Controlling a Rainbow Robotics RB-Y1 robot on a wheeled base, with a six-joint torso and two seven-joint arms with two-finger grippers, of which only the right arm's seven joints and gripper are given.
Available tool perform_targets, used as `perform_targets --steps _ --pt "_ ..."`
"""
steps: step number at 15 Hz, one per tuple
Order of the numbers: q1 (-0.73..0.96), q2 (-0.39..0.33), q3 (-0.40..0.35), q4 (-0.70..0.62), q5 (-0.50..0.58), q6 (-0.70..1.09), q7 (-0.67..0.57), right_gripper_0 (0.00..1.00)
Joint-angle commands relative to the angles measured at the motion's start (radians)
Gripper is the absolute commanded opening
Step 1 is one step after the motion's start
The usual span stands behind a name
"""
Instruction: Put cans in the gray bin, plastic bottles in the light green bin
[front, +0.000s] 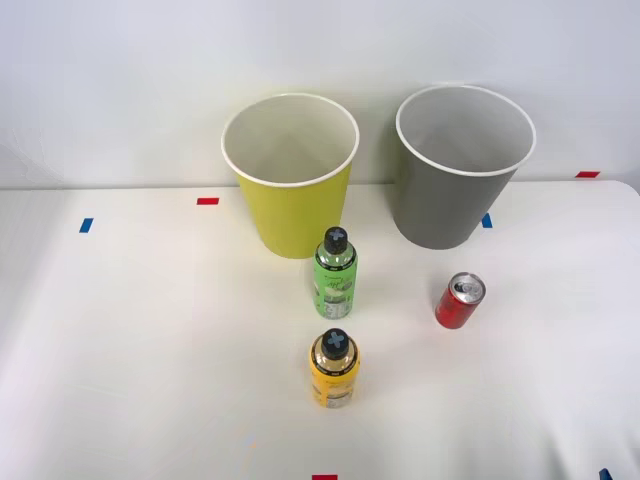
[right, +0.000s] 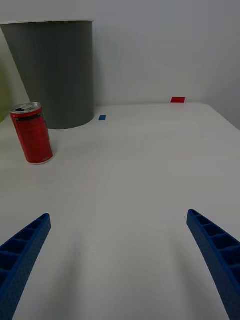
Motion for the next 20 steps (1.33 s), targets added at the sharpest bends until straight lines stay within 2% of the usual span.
perform_targets --steps 1,20 --pt "0.000 0.000 0.000 0.000 0.000 0.000 0.000 0.94" --pt "0.000 0.000 0.000 0.000 0.000 0.000 0.000 0.94"
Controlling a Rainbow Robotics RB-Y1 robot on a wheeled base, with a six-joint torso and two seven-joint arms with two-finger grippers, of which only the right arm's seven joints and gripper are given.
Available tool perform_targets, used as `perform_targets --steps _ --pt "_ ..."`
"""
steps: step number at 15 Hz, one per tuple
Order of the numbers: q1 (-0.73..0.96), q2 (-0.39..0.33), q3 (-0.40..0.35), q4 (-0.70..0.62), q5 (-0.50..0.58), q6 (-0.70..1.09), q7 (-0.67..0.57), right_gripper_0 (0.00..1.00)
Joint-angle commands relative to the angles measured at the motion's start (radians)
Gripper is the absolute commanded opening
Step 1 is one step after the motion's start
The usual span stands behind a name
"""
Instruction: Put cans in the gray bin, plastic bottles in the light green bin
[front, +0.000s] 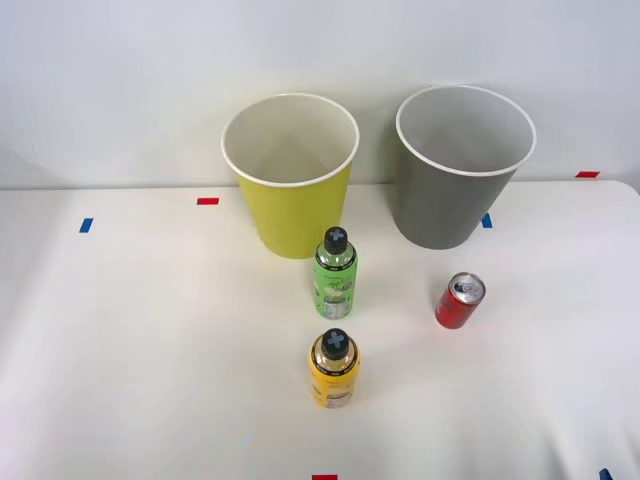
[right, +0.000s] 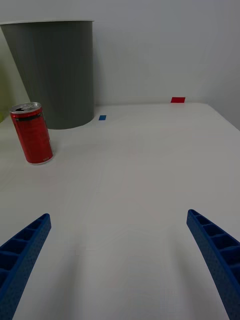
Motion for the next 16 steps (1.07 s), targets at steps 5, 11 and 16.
perform_targets --steps 5,11,16 --pt "0.000 0.000 0.000 0.000 0.000 0.000 0.000 0.94" --pt "0.000 0.000 0.000 0.000 0.000 0.000 0.000 0.94" --pt "-0.023 0.011 0.081 0.023 -0.140 -0.014 0.021 0.94"
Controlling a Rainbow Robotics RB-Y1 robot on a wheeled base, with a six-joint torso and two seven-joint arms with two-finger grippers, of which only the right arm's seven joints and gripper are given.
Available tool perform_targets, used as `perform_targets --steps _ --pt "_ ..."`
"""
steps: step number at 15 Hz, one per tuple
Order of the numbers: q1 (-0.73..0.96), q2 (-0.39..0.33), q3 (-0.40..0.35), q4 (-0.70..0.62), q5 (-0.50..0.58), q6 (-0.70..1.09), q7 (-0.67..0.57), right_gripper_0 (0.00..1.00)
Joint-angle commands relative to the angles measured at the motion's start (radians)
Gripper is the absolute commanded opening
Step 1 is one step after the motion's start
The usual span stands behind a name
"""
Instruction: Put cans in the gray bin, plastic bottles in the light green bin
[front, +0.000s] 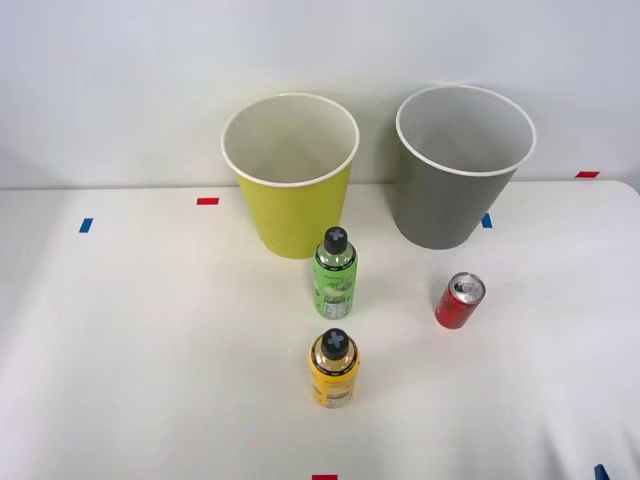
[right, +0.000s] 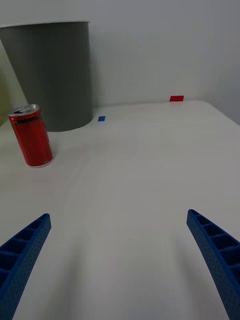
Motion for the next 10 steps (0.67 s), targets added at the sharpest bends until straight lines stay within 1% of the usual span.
perform_targets --steps 1,2,3,5,7,10 --pt "-0.003 -0.011 0.091 0.001 -0.132 -0.008 0.025 0.94" --pt "-0.009 -0.023 0.126 0.001 -0.180 -0.008 0.039 0.94" --pt "-0.025 -0.035 0.141 0.001 -0.196 -0.008 0.050 0.94" --pt "-0.048 -0.066 0.158 0.001 -0.192 -0.008 0.061 0.94" --pt "-0.057 -0.104 0.210 0.001 -0.247 -0.004 0.074 0.94" --pt "-0.098 -0.141 0.249 0.001 -0.256 0.025 0.097 0.94"
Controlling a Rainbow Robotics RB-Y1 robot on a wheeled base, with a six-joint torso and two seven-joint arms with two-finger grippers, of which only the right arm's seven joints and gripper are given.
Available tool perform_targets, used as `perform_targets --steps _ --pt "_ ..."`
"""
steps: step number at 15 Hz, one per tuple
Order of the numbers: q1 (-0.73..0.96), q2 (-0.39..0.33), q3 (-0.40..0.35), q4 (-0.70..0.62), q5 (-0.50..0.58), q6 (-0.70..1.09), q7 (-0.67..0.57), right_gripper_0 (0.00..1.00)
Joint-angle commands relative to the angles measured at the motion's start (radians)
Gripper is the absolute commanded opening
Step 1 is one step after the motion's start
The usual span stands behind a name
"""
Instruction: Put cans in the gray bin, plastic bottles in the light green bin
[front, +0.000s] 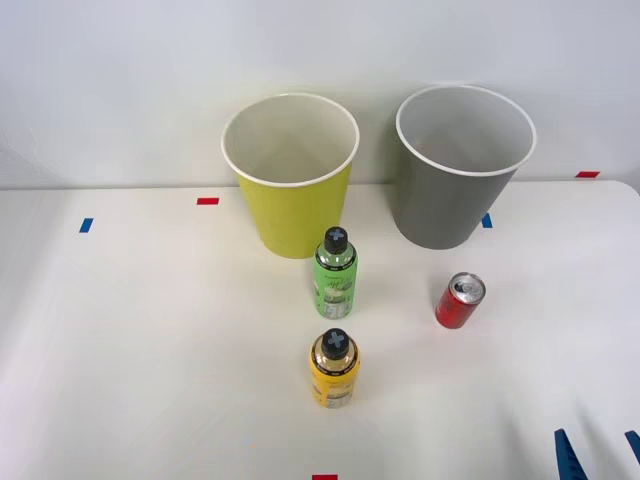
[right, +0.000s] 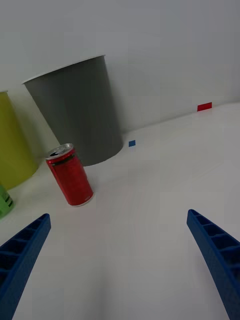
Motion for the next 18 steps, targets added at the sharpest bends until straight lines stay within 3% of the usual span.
perform_targets --steps 1,6,12,18 --pt "-0.059 -0.032 0.040 0.000 -0.004 0.053 0.026 0.94" --pt "-0.218 -0.034 0.101 0.000 -0.022 0.153 0.077 0.94" --pt "-0.387 -0.018 0.128 0.000 -0.033 0.349 0.133 0.94" --pt "-0.461 0.031 0.141 0.040 -0.033 0.395 0.184 0.94"
